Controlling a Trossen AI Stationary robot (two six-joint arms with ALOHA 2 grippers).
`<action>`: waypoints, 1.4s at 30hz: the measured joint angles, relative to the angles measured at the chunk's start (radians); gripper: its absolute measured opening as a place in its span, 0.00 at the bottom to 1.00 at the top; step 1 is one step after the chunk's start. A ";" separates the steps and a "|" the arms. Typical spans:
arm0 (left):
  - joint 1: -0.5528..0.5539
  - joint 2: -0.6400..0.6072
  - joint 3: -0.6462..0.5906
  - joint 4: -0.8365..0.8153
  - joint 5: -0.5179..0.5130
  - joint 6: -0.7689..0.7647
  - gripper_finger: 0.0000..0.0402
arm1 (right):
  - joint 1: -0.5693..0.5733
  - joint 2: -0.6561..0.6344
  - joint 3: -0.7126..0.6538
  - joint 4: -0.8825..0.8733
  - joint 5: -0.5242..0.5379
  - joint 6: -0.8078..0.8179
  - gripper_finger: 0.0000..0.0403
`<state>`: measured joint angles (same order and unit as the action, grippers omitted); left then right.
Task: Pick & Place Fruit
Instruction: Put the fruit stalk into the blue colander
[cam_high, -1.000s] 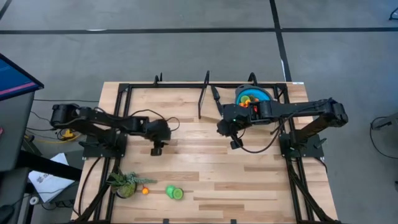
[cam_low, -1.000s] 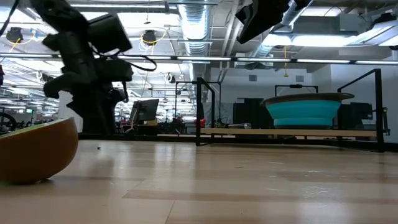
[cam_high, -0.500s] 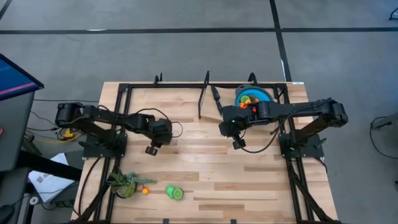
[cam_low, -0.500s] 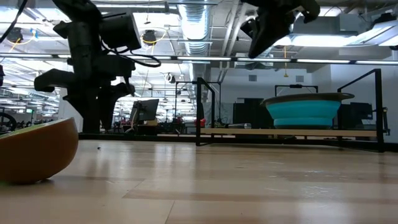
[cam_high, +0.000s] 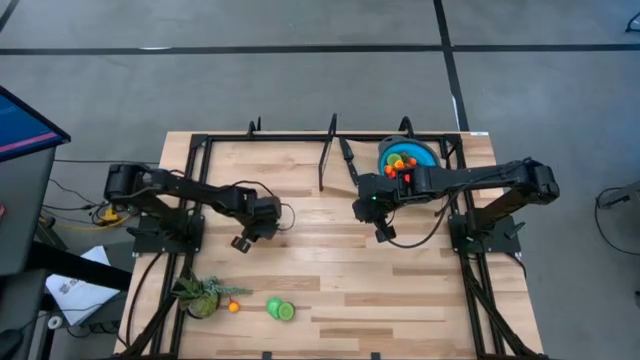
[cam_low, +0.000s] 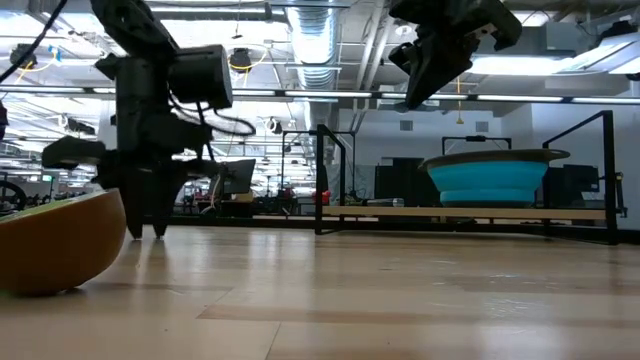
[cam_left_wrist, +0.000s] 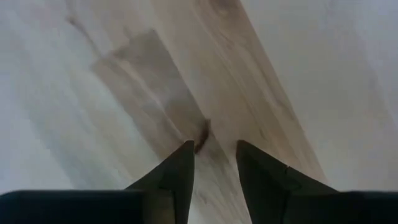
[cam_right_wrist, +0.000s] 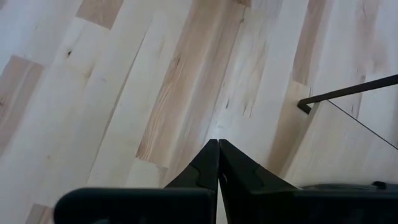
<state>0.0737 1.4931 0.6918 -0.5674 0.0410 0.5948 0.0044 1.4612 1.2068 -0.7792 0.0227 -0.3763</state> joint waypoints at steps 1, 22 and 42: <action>0.000 0.016 0.000 0.002 0.001 0.007 0.28 | 0.000 0.000 0.000 0.000 0.000 0.000 0.00; 0.006 0.067 0.005 0.084 0.034 -0.001 0.11 | 0.000 0.000 0.000 0.006 0.000 0.002 0.00; 0.006 0.019 0.003 0.100 0.014 -0.061 0.00 | 0.002 -0.001 0.002 0.000 0.001 0.003 0.00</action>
<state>0.0796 1.5123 0.6944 -0.4673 0.0553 0.5339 0.0063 1.4601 1.2087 -0.7795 0.0235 -0.3734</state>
